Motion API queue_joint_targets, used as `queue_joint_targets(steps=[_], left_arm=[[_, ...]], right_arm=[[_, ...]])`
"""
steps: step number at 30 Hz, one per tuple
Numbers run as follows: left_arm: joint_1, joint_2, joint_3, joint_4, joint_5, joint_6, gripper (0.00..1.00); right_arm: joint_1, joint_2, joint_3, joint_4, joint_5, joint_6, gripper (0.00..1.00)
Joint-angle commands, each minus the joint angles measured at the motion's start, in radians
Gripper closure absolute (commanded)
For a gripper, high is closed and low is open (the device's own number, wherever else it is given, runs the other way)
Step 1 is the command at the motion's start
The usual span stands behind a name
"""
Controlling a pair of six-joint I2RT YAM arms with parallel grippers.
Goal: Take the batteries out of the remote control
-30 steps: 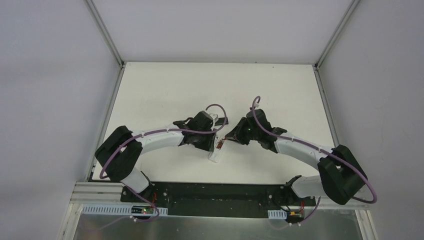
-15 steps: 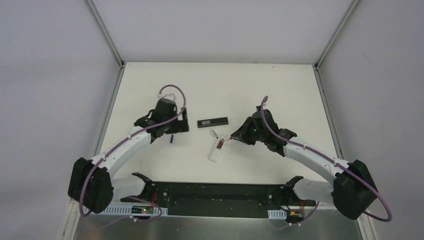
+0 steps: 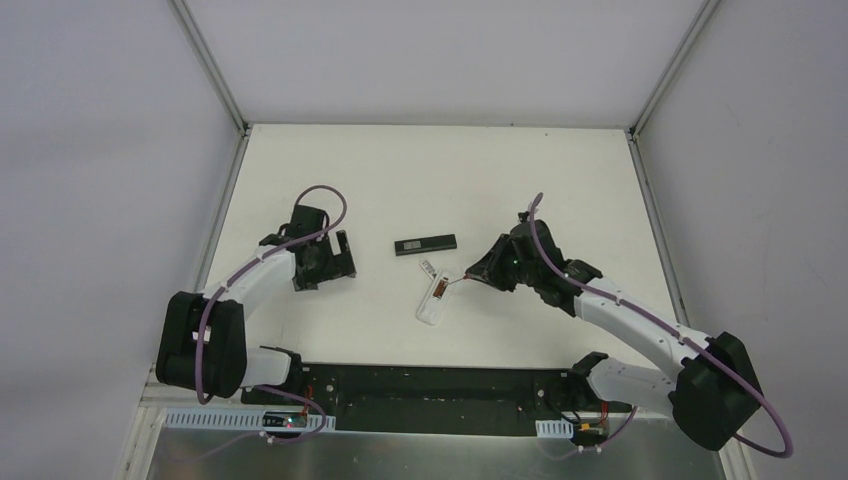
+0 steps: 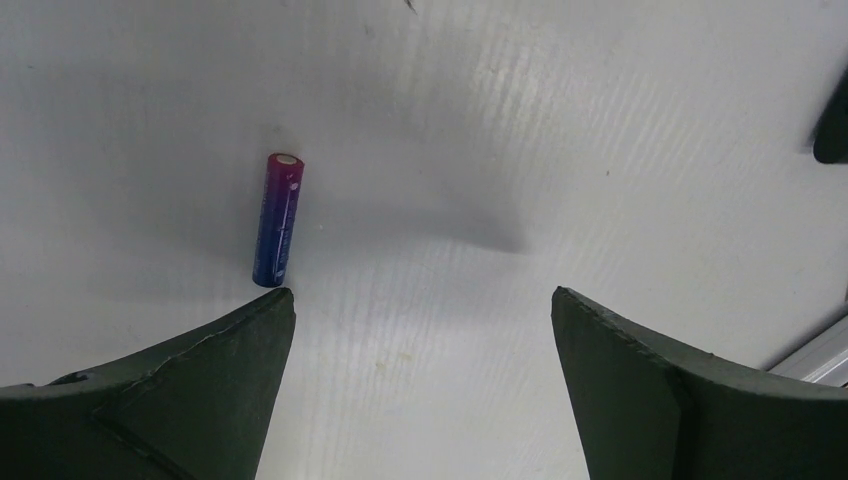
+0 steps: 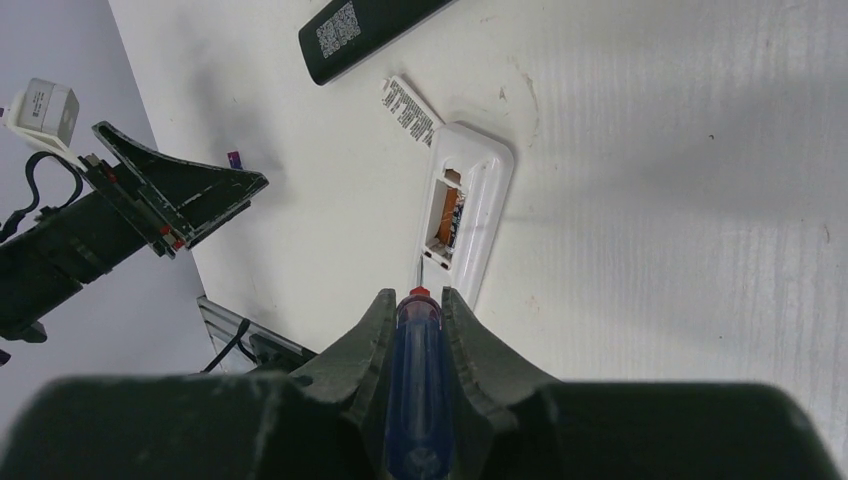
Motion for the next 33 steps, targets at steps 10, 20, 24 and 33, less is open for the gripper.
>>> queue_joint_targets(steps=[10, 20, 24, 33], left_arm=[[0.075, -0.01, 0.113, 0.006, -0.048, 0.044, 0.01], [0.275, 0.155, 0.194, -0.085, -0.106, 0.036, 0.01], [0.288, 0.23, 0.193, -0.086, -0.074, 0.035, 0.01], [0.293, 0.263, 0.177, -0.081, 0.031, 0.032, 0.02]], right_arm=[[-0.025, -0.031, -0.012, -0.007, -0.011, -0.008, 1.0], [-0.045, -0.016, 0.002, -0.009, -0.07, -0.029, 1.0], [-0.064, -0.023, 0.0, -0.01, -0.094, -0.044, 1.0], [-0.099, -0.06, -0.018, -0.019, -0.113, -0.05, 1.0]])
